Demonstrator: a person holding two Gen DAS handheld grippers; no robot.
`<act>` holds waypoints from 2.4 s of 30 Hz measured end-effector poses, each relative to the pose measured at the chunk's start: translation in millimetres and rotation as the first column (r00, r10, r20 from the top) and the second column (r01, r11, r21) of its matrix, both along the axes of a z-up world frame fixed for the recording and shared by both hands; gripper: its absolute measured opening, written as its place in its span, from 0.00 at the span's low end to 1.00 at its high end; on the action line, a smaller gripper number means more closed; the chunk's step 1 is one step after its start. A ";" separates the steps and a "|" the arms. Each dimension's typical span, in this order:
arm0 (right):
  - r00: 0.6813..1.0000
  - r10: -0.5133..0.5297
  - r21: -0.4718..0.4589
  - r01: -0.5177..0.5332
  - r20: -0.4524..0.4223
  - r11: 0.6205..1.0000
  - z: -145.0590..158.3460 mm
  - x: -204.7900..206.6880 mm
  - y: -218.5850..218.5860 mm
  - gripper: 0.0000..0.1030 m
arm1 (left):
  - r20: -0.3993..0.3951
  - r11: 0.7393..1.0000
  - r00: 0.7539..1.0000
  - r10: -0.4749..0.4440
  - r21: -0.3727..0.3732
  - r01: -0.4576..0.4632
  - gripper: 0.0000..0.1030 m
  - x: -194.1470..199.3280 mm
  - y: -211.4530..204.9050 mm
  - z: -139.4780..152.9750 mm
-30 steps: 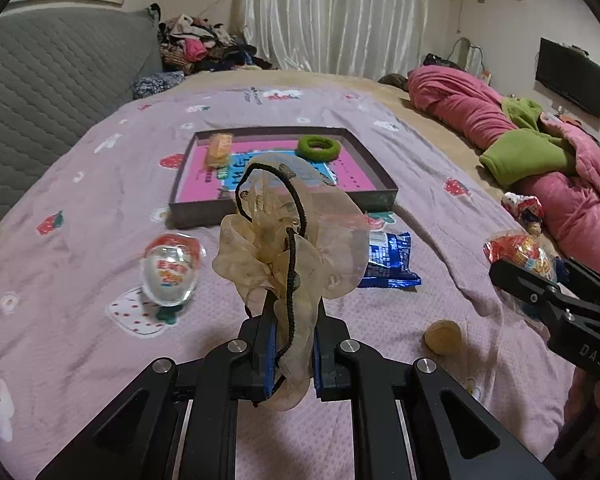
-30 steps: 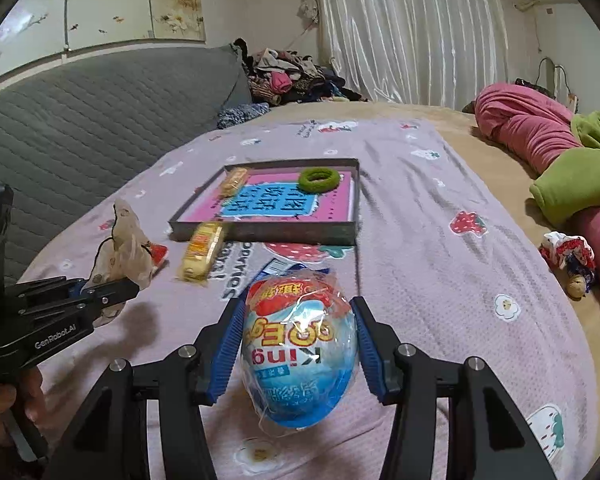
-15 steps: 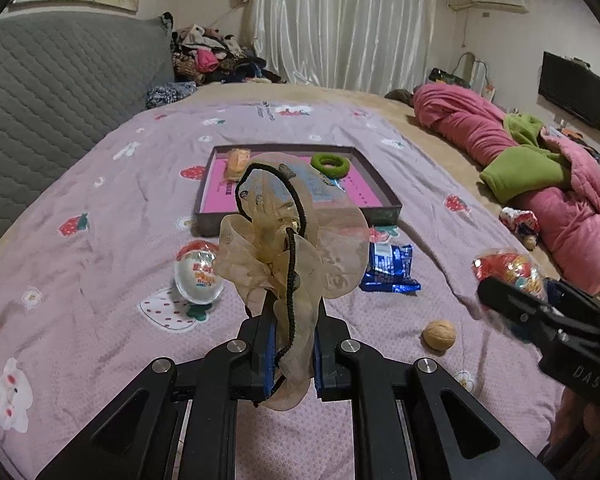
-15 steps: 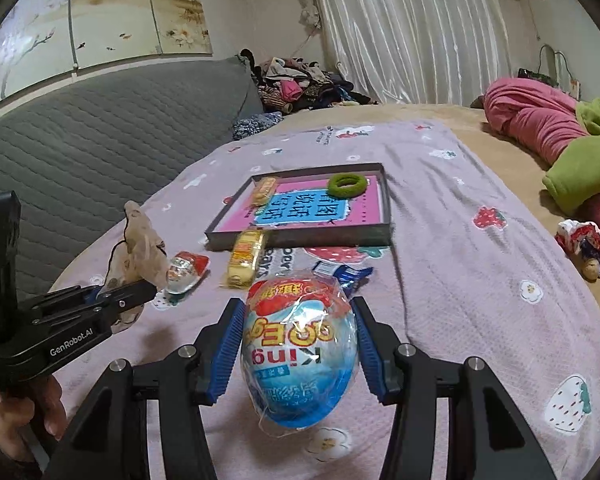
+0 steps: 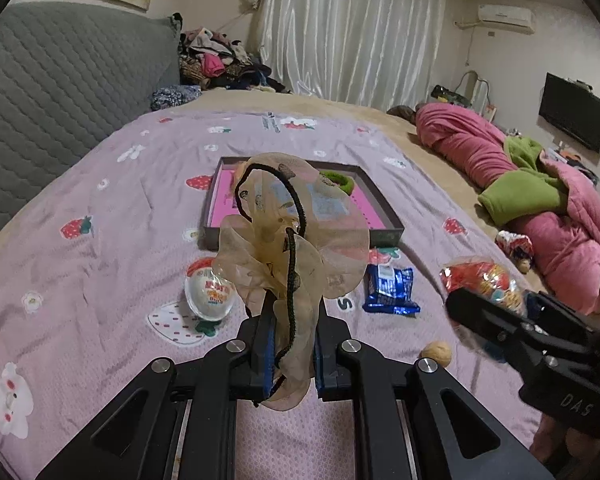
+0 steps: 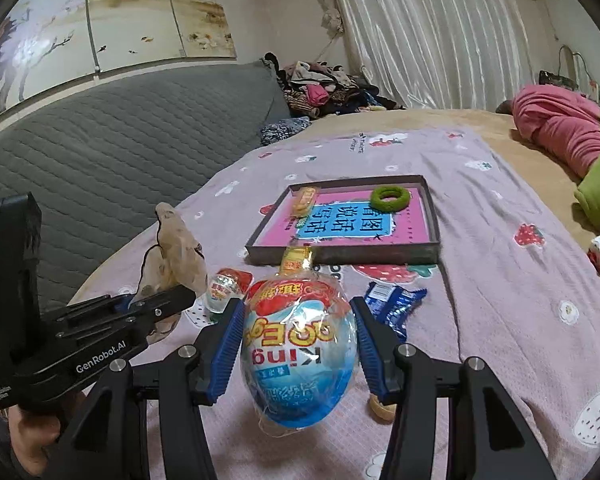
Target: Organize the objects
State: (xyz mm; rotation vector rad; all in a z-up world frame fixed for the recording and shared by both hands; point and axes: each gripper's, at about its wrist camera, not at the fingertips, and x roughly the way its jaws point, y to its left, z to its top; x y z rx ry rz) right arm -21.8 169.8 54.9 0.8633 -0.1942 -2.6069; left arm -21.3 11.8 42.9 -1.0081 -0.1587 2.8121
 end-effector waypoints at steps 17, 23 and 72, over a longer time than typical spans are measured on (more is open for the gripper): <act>0.994 0.041 -0.039 -0.045 -0.103 0.998 41.8 -12.9 -10.6 0.52 | -0.061 1.000 0.998 0.019 0.005 -0.019 0.14 -10.3 -1.7 29.4; 0.991 0.042 -0.033 -0.047 -0.128 0.998 59.6 -28.2 -0.9 0.52 | -0.071 0.999 0.997 0.035 -0.009 -0.035 0.14 -25.2 -5.6 46.6; 0.971 -0.021 -0.004 0.021 -0.239 1.000 51.7 -229.7 15.3 0.52 | -0.017 0.987 0.988 0.156 -0.018 -0.157 0.16 -292.8 -27.3 -10.1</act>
